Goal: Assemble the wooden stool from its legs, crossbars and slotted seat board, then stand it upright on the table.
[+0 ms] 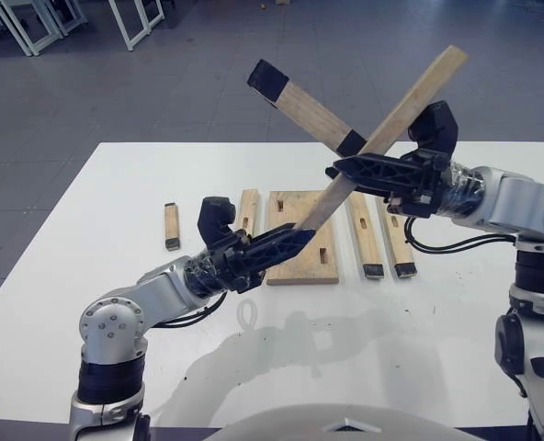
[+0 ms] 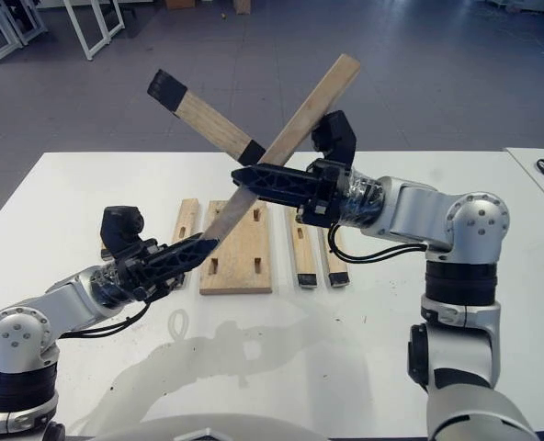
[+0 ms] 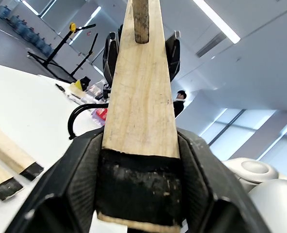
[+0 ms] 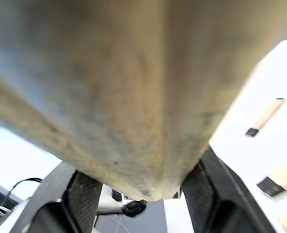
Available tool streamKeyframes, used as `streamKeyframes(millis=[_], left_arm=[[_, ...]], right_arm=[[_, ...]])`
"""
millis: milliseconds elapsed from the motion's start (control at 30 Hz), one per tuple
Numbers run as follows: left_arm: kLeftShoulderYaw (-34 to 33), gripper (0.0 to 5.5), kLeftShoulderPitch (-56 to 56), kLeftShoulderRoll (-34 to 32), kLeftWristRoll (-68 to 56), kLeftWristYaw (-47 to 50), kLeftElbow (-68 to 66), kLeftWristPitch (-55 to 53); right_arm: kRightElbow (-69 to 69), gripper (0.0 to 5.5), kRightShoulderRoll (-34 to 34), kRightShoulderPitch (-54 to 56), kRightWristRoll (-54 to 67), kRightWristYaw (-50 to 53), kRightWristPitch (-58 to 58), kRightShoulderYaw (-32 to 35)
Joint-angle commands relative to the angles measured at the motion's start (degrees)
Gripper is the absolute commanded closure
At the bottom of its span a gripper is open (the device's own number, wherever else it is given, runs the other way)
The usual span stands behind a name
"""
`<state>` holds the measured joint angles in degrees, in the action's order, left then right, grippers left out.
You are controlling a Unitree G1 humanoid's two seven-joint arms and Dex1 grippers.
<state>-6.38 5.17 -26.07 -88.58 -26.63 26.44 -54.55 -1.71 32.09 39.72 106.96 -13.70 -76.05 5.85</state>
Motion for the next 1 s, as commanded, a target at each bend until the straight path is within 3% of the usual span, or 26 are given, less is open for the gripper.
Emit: streamKeyframes(millis=[33,267,367,500,600,767,1000], left_arm=[[0.25,3.45,-0.89,-1.62,5.2,2.78,-0.23,1.18],[-4.63,2.29,-0.17,-0.9,-3.77,6.36,-2.01,4.63],[-3.7,1.86,2.36,-3.79,7.77,8.23,-6.17,6.18],[19.61,1.43,8.98,-14.76,52.1,10.35,-12.74,16.57],[32.62,1.43,13.61,-16.67,70.43,9.07,-15.17,21.31],[35.24,1.43,14.58,-13.3,77.51,6.54,-16.47,20.9],[41.09,1.43,11.18,-16.04,86.29,-2.35,-12.58,14.97]], right_arm=[[-0.96,3.43,-0.03,1.65,-3.5,-2.53,3.4,1.56],[-0.18,3.47,0.97,-3.17,-9.12,-3.22,8.41,6.26],[-0.21,3.47,2.26,-3.65,-11.1,-4.6,8.42,7.52],[-1.23,3.47,2.88,-2.98,-13.41,-5.49,9.69,9.02],[-0.41,3.47,2.04,-2.66,-13.74,-4.54,10.31,8.8],[0.1,3.47,1.11,-2.2,-15.32,-3.7,11.43,8.79],[0.04,3.47,0.1,-0.71,-20.53,-2.85,14.81,8.85]])
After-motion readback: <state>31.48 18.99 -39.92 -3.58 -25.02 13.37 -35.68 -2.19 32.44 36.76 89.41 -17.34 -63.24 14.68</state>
